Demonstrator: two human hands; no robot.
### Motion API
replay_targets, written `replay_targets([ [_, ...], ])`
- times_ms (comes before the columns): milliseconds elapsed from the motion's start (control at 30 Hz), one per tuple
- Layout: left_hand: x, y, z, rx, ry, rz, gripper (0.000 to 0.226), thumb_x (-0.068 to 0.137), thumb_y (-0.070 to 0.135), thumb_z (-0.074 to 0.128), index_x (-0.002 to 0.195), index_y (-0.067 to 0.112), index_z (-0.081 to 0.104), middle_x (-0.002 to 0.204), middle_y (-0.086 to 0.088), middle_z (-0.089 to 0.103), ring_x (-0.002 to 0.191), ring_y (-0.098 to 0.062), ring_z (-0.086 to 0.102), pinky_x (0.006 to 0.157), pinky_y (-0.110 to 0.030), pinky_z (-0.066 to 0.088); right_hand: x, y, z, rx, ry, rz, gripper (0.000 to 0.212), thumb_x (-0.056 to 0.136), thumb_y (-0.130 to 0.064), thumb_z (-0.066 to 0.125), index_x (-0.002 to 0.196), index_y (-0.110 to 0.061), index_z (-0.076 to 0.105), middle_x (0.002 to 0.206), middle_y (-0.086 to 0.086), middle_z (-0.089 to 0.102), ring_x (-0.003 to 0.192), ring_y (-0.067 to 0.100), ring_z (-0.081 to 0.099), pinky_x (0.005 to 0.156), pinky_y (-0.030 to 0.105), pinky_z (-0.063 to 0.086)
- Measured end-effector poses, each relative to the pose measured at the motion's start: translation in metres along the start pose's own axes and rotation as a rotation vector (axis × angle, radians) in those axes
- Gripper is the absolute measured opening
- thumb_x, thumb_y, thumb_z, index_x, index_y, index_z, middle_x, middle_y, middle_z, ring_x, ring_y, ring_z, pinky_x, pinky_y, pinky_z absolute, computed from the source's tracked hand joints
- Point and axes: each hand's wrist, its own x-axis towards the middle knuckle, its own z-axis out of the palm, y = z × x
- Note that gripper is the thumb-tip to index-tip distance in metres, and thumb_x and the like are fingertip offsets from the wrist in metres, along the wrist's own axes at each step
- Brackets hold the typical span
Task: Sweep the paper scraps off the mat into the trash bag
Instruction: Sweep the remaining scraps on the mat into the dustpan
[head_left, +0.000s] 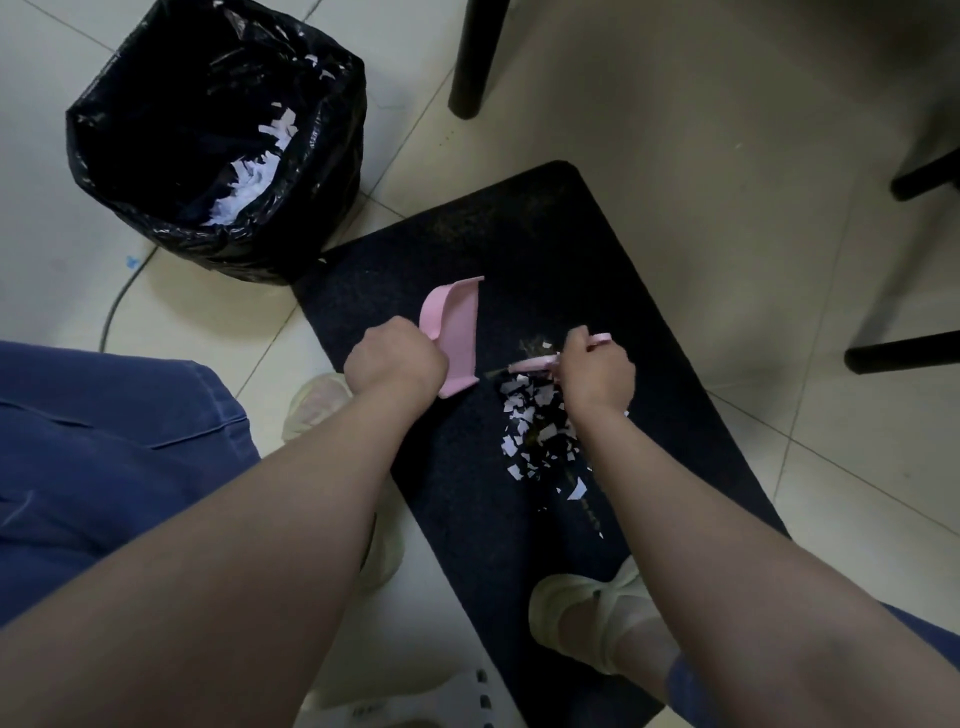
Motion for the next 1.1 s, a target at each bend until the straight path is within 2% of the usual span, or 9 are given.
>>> replay_targets([
  [100, 0.001, -0.002, 0.012, -0.039, -0.027, -0.023, 0.024, 0.082, 0.028, 0.051, 0.091, 0.013, 0.069, 0.090, -0.008, 0.067, 0.080, -0.027, 0.063, 0.058, -0.029, 0.039, 0.009, 0.006, -0.012, 0.223, 0.023, 0.098, 0.042, 0.097, -0.042, 0.043, 0.087, -0.010, 0.068, 0.063, -0.007, 0.060, 0.057, 0.007, 0.053, 0.049, 0.021, 0.035],
  [233, 0.001, -0.013, 0.024, -0.074, -0.068, -0.044, 0.027, 0.082, 0.036, 0.053, 0.085, 0.015, 0.068, 0.085, -0.007, 0.068, 0.075, -0.025, 0.064, 0.054, -0.027, 0.039, 0.022, 0.008, -0.003, 0.412, -0.145, 0.137, 0.038, 0.095, -0.049, 0.049, 0.113, -0.018, 0.063, 0.095, -0.005, 0.069, 0.081, 0.011, 0.063, 0.071, 0.026, 0.051],
  [367, 0.002, -0.018, 0.031, -0.076, -0.093, -0.070, 0.034, 0.081, 0.042, 0.052, 0.089, 0.015, 0.070, 0.087, -0.006, 0.069, 0.078, -0.025, 0.064, 0.058, -0.027, 0.041, 0.017, 0.023, -0.001, 0.174, -0.225, 0.072, 0.038, 0.097, -0.046, 0.044, 0.098, -0.015, 0.067, 0.089, 0.002, 0.072, 0.064, 0.012, 0.058, 0.058, 0.027, 0.044],
  [500, 0.001, -0.010, 0.035, -0.059, -0.099, -0.082, 0.034, 0.081, 0.043, 0.052, 0.090, 0.015, 0.069, 0.088, -0.005, 0.068, 0.077, -0.024, 0.063, 0.053, -0.027, 0.036, 0.011, 0.029, -0.010, 0.017, -0.024, -0.025, 0.046, 0.096, -0.041, 0.039, 0.076, -0.013, 0.070, 0.070, 0.002, 0.070, 0.060, 0.016, 0.060, 0.050, 0.026, 0.038],
  [600, 0.000, -0.006, 0.041, -0.042, -0.099, -0.083, 0.034, 0.080, 0.044, 0.053, 0.088, 0.015, 0.069, 0.084, -0.006, 0.067, 0.073, -0.024, 0.062, 0.054, -0.028, 0.039, 0.016, 0.023, -0.011, 0.160, 0.024, -0.029, 0.042, 0.096, -0.042, 0.040, 0.085, -0.015, 0.070, 0.073, -0.003, 0.071, 0.062, 0.011, 0.061, 0.056, 0.026, 0.041],
  [733, -0.001, -0.011, 0.047, -0.017, -0.115, -0.067, 0.035, 0.082, 0.045, 0.052, 0.088, 0.015, 0.069, 0.087, -0.006, 0.067, 0.075, -0.024, 0.061, 0.059, -0.028, 0.041, 0.028, 0.024, -0.008, 0.162, -0.135, -0.014, 0.040, 0.097, -0.047, 0.045, 0.105, -0.016, 0.068, 0.090, -0.002, 0.071, 0.078, 0.014, 0.064, 0.060, 0.025, 0.044],
  [900, 0.001, -0.013, 0.050, -0.022, -0.139, -0.087, 0.038, 0.083, 0.046, 0.051, 0.087, 0.012, 0.067, 0.086, -0.007, 0.066, 0.071, -0.024, 0.057, 0.057, -0.028, 0.038, 0.030, 0.025, -0.014, 0.012, -0.026, -0.010, 0.040, 0.093, -0.040, 0.043, 0.079, -0.014, 0.070, 0.073, 0.000, 0.069, 0.070, 0.020, 0.064, 0.059, 0.029, 0.044],
  [1000, 0.001, -0.013, 0.049, -0.014, -0.159, -0.087, 0.040, 0.083, 0.048, 0.053, 0.087, 0.011, 0.066, 0.083, -0.007, 0.063, 0.068, -0.022, 0.054, 0.054, -0.028, 0.036, 0.034, 0.024, -0.017, 0.111, 0.039, -0.007, 0.041, 0.095, -0.044, 0.042, 0.086, -0.016, 0.071, 0.078, 0.001, 0.071, 0.073, 0.018, 0.065, 0.060, 0.027, 0.045],
  [1100, -0.003, -0.015, 0.048, -0.013, -0.136, -0.072, 0.040, 0.082, 0.049, 0.053, 0.086, 0.012, 0.067, 0.085, -0.007, 0.065, 0.070, -0.023, 0.056, 0.058, -0.029, 0.038, 0.036, 0.027, -0.014, 0.126, -0.100, 0.002, 0.040, 0.095, -0.046, 0.045, 0.092, -0.017, 0.072, 0.080, 0.000, 0.072, 0.073, 0.017, 0.066, 0.061, 0.028, 0.047],
])
